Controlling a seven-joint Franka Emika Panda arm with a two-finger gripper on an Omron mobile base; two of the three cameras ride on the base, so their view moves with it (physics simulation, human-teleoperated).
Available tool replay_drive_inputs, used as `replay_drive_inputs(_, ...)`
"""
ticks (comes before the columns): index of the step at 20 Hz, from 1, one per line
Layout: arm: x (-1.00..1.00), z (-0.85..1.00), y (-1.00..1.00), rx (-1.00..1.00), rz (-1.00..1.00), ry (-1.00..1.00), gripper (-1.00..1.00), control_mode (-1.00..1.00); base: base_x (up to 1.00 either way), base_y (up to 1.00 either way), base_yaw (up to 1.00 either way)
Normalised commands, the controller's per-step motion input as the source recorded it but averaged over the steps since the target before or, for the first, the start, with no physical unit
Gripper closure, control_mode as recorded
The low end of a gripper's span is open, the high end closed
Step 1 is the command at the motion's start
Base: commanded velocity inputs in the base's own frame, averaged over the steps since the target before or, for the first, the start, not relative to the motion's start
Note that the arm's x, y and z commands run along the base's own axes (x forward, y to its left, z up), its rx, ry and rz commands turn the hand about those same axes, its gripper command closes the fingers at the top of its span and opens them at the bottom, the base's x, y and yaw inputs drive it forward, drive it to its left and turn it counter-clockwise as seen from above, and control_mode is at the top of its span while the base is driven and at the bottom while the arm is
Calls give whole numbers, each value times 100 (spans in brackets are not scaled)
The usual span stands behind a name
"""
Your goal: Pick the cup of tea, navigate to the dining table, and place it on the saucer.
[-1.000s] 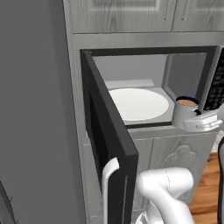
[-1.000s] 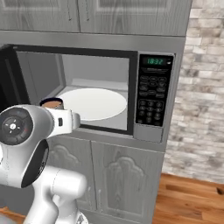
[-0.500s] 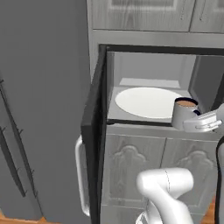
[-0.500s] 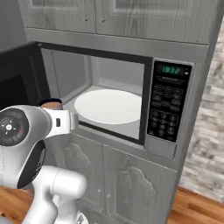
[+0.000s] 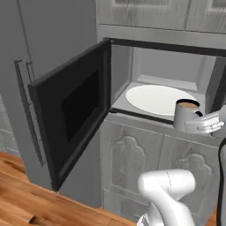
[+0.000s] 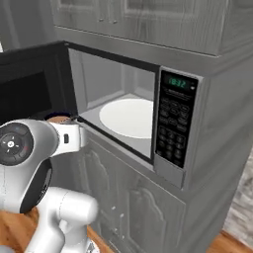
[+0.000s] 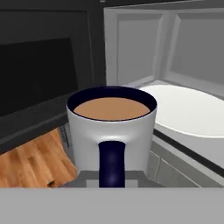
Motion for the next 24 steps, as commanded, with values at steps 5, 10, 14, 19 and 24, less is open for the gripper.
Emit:
replay_drive_inputs(5,0,0,0,0,0,0,100,100,-59,-24,57)
replay_drive_inputs(10,0,0,0,0,0,0,100,100,-65,-13,58)
replay_drive_inputs(14,0,0,0,0,0,0,100,100,-70,-11,56)
replay_drive_inputs(19,0,0,0,0,0,0,100,100,-71,-5,55)
replay_drive_inputs(24,0,0,0,0,0,0,100,100,-68,1,51)
